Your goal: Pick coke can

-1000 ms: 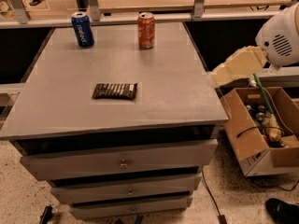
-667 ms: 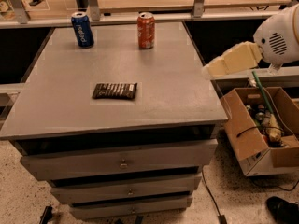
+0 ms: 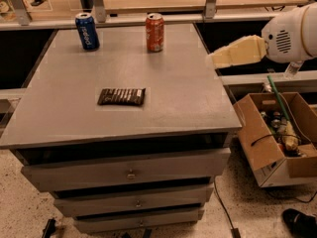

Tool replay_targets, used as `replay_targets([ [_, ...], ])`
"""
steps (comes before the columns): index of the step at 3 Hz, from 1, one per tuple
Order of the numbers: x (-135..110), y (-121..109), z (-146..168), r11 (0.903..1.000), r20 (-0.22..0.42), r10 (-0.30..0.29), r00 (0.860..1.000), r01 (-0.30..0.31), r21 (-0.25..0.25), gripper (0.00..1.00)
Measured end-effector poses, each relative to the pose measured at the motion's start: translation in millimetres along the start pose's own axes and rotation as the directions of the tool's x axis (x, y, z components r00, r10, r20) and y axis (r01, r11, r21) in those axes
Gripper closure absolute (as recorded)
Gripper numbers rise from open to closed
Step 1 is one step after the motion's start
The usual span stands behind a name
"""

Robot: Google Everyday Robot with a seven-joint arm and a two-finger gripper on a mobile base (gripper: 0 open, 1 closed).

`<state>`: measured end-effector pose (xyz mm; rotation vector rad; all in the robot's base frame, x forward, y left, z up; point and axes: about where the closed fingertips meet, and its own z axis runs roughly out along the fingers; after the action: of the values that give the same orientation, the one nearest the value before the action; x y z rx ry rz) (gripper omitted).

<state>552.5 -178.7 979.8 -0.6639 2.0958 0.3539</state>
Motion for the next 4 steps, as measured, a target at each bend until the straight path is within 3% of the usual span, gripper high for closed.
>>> replay_targets([
  [2,-19.3,-9.7,34.9,0.9993,0.038,-0.019,0.999,0.021,-0.032,0.00],
  [4,-41.6,-39.9,74.8,0.9973,0.008,-0.046,0.999,0.046,-0.058,0.00],
])
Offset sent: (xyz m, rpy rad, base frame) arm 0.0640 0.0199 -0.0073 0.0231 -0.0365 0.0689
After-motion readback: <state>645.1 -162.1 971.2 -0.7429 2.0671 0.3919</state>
